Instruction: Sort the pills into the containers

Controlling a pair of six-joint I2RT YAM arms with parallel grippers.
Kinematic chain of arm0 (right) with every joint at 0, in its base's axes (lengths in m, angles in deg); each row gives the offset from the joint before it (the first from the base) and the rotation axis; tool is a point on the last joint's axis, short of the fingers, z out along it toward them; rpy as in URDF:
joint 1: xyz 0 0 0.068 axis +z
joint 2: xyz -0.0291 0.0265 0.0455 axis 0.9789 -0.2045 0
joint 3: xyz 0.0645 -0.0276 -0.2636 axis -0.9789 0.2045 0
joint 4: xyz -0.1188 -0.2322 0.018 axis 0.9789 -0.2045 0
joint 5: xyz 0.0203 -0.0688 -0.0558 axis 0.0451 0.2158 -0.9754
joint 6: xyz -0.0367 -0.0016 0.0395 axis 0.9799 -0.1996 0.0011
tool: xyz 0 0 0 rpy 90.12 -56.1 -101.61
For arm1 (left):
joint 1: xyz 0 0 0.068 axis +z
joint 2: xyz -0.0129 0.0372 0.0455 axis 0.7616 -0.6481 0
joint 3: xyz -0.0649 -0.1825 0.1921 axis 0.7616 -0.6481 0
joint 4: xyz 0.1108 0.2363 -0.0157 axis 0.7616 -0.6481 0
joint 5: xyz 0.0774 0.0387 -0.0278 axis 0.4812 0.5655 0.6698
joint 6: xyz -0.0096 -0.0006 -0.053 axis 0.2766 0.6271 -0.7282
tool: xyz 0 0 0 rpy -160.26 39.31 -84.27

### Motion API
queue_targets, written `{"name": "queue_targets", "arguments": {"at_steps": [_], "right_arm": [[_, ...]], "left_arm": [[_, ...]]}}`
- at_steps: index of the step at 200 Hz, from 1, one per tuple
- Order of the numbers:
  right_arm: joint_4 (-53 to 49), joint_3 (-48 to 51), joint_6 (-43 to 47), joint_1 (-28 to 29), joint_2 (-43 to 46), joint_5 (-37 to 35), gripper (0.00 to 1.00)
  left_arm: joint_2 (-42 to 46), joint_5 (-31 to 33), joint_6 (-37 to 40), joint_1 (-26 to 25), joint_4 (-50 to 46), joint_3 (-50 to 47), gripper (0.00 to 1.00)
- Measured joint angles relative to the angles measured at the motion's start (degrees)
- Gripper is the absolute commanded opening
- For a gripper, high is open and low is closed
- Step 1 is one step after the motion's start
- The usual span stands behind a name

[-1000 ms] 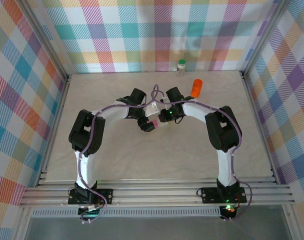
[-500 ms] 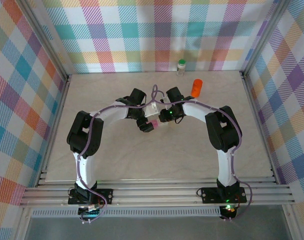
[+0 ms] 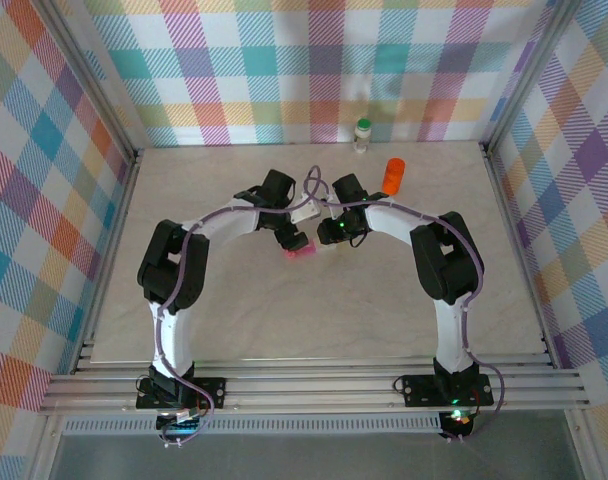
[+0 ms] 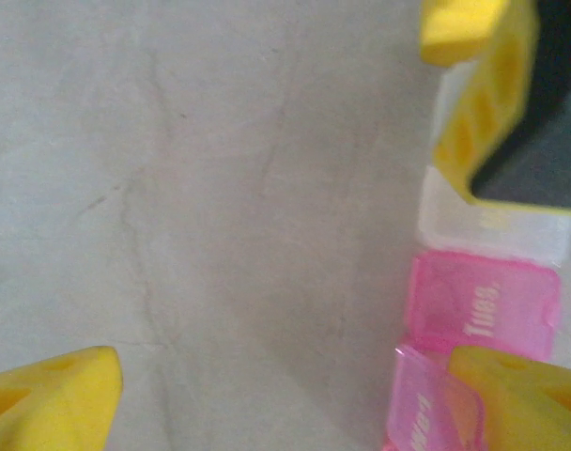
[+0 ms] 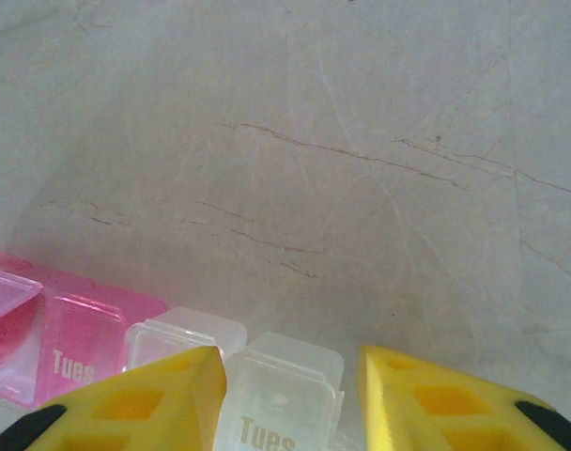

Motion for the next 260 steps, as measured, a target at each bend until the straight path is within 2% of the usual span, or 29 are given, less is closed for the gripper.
{"name": "queue_targets", "arguments": {"at_steps": [52, 117, 158, 187, 196, 198, 200, 218, 260], "right_arm": [[0.0, 0.0, 0.0, 0.0, 0.0, 0.0, 0.42], [0.0, 0.0, 0.0, 0.0, 0.0, 0.2, 0.43], [-0.5, -0.3, -0.7, -0.4, 0.3, 0.5, 0.46], [-4.3, -1.9, -2.2, -1.3, 0.3, 1.1, 0.49], [-5.6, -2.5, -2.6, -1.6, 0.3, 1.1, 0.53], [-5.8, -2.7, -2.8, -1.6, 0.4, 1.1, 0.54], [-6.1, -2.9, -3.1, -1.7, 0.4, 1.1, 0.55], [-7.6, -5.4, -3.9, -2.0, 0.5, 0.3, 0.63], [-7.6, -17.6, -4.2, -2.6, 0.7, -7.6, 0.73]], "left_arm": [[-5.3, 1.4, -0.6, 0.3, -0.5, 4.1, 0.89], [-4.2, -0.7, -4.0, 1.3, 0.6, 3.8, 0.88], [8.4, -2.5, -9.8, 1.4, 8.9, -5.9, 0.91], [18.5, -0.2, -15.6, 1.4, 18.4, -14.4, 0.91], [21.6, 1.4, -17.9, 1.4, 21.4, -17.7, 0.92], [22.3, 1.8, -18.5, 1.4, 21.9, -18.4, 0.98], [22.8, 2.1, -19.0, 1.4, 22.3, -18.9, 1.00], [29.0, 7.1, -24.7, 1.1, 25.6, -25.3, 1.00], [46.7, 20.5, -38.8, 0.9, 25.4, -34.9, 1.00]]}}
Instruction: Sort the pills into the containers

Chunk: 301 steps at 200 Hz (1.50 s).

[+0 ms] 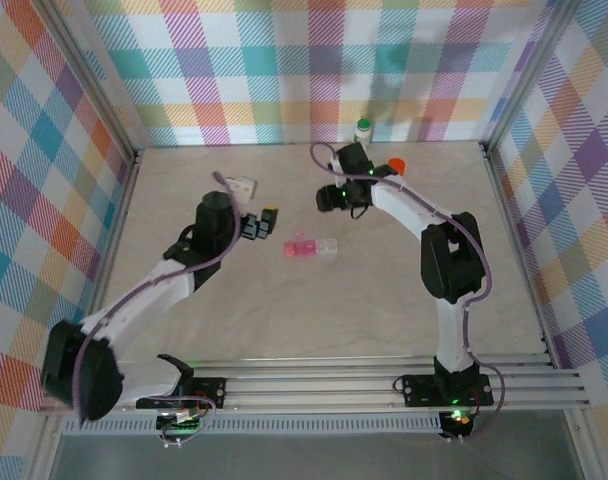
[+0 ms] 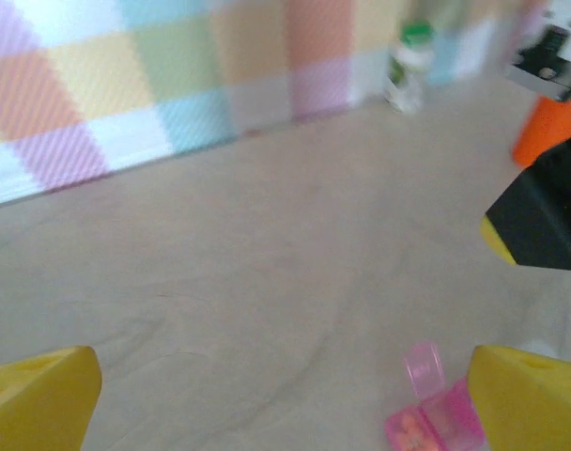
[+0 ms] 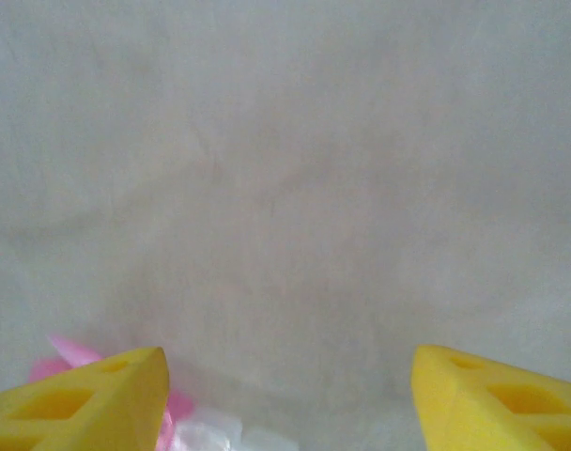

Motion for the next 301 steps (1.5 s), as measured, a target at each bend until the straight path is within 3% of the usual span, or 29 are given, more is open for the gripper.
{"name": "queue_targets", "arguments": {"at_steps": [36, 70, 108, 139, 192, 252, 279, 301], "right_arm": [[3.5, -16.9, 4.1, -2.0, -6.1, -7.7, 0.79], [7.8, -31.5, 8.4, -5.9, -19.7, -10.0, 0.79], [15.3, -32.7, 9.8, -11.5, -29.7, -7.2, 0.75], [22.2, -34.5, 10.3, -14.9, -35.0, -4.0, 0.80], [31.3, -42.3, 10.3, -14.8, -40.0, -2.5, 0.73], [40.0, -49.5, 8.3, -15.7, -48.0, -2.4, 0.54], [41.7, -51.6, 7.1, -17.2, -50.1, -1.0, 0.26], [41.8, -51.9, 6.9, -17.6, -50.2, 0.5, 0.24]], "left_arm": [[12.0, 5.8, -8.8, 0.0, 1.3, -6.5, 1.00], [14.4, 5.5, -14.3, 0.0, 1.3, -13.2, 1.00], [14.8, 4.6, -17.1, 0.0, 1.6, -17.6, 1.00], [14.8, 3.6, -17.7, 0.0, 1.7, -18.3, 1.00], [16.3, 2.9, -18.1, -0.1, 1.8, -18.3, 1.00], [17.2, 2.1, -18.1, -0.1, 1.6, -18.3, 1.00], [16.2, 1.6, -18.1, -0.1, 1.6, -18.3, 1.00], [15.1, 1.4, -18.1, -0.1, 1.7, -18.3, 1.00]]}}
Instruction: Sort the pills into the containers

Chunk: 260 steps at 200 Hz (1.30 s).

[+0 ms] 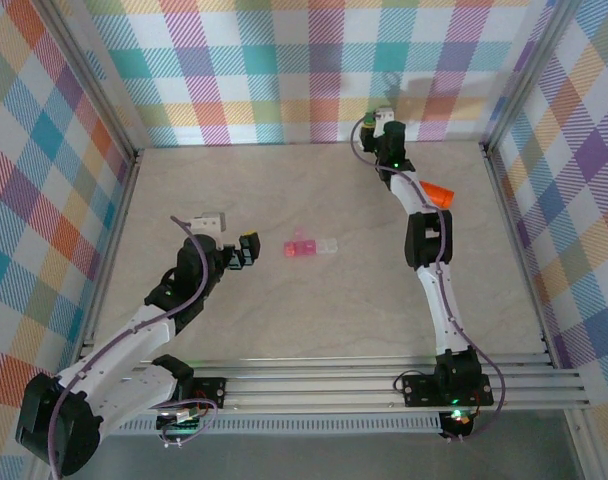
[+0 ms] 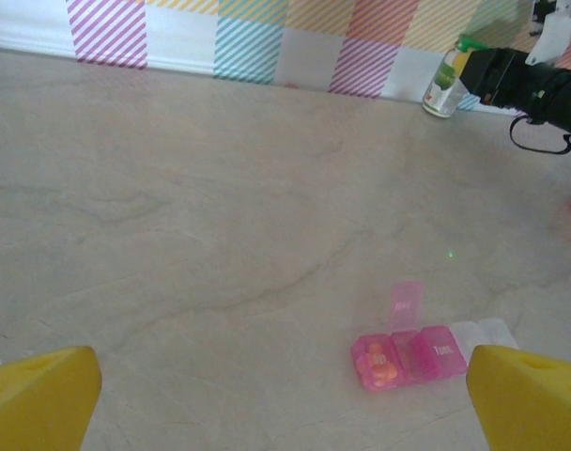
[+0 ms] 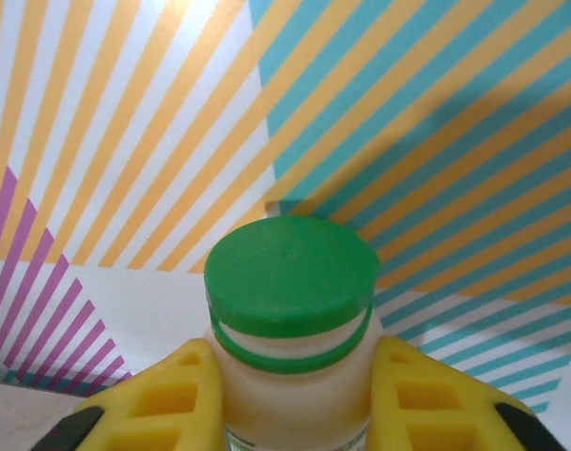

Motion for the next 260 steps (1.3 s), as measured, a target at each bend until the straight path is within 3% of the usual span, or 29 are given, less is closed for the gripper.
{"name": "queue_targets", "arguments": {"at_steps": [27, 54, 91, 101, 118, 134, 158, 200, 260], "right_arm": [[0.1, 0.0, -0.2, -0.3, 0.1, 2.5, 0.16], [-1.7, 3.1, -0.8, -0.3, 3.0, 5.0, 0.17], [-2.8, 20.0, -0.7, 0.2, 18.3, 5.7, 0.22], [-2.2, 25.3, -0.3, 0.7, 23.3, 5.6, 0.28], [0.2, 33.6, -0.2, 1.6, 31.0, 5.4, 0.50], [1.2, 34.9, 0.0, 2.1, 33.4, 5.4, 0.59], [-1.3, 27.8, 0.3, 2.8, 29.9, 5.4, 0.75], [-4.1, 9.6, 0.4, 1.8, 14.4, 3.8, 0.91], [-1.6, 6.7, 1.6, 1.0, 4.5, 1.9, 0.96]], "left_arm": [[-1.7, 0.0, 0.0, 0.0, 0.2, 0.0, 1.00], [-2.9, -0.4, -0.3, 0.0, 0.3, 0.0, 1.00], [-2.2, -0.4, -0.6, 0.0, 0.3, 0.0, 1.00], [-1.6, -0.4, -0.6, 0.0, 0.1, 0.0, 1.00], [-0.1, -0.4, -0.7, 0.0, -0.1, 0.0, 1.00], [1.0, -0.2, -0.7, 0.0, -0.1, 0.0, 1.00], [1.6, 0.2, -0.7, 0.0, -0.1, 0.0, 1.00], [0.2, 0.7, -0.6, 0.0, 0.0, 0.0, 1.00], [-1.9, 0.5, -0.6, 0.0, 0.3, 0.0, 1.00]]}}
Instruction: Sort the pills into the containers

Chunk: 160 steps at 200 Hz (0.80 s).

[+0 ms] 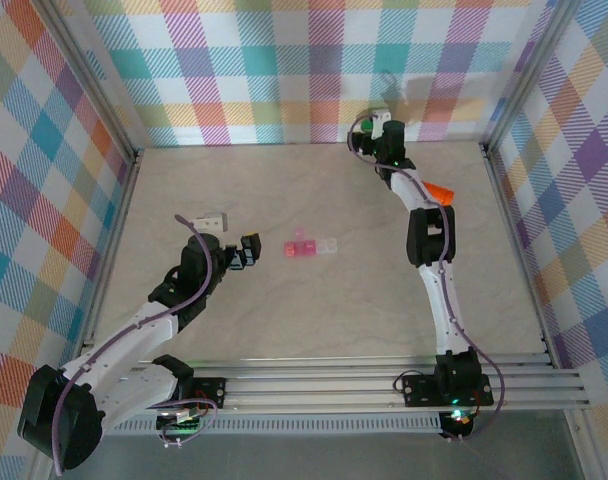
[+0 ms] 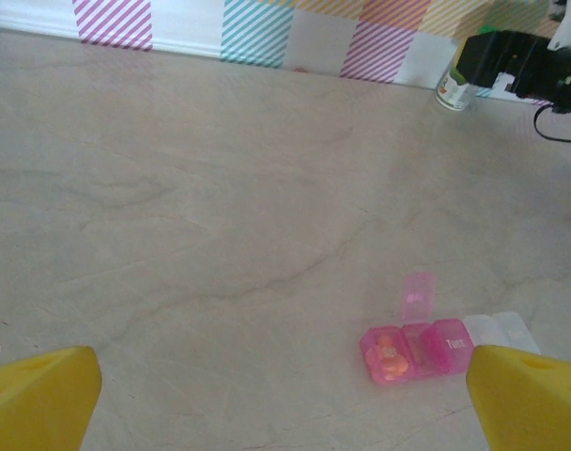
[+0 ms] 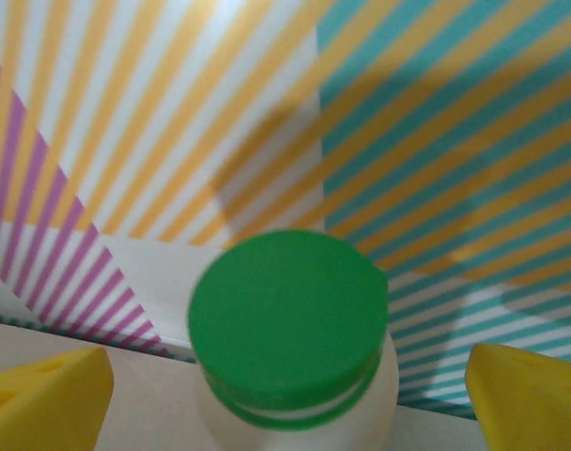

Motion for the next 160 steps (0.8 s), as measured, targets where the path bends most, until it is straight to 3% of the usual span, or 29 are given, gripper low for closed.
{"name": "queue_targets", "arguments": {"at_steps": [105, 160], "right_arm": [[6.0, -7.6, -2.0, -0.9, -5.3, -3.5, 0.78], [5.5, -7.8, -2.8, -1.9, -6.8, -2.7, 0.50]], "left_arm": [[1.2, -1.2, -0.2, 0.0, 0.0, 0.0, 1.00], [-0.2, -2.0, -1.1, 0.0, 0.7, 0.0, 1.00]]}}
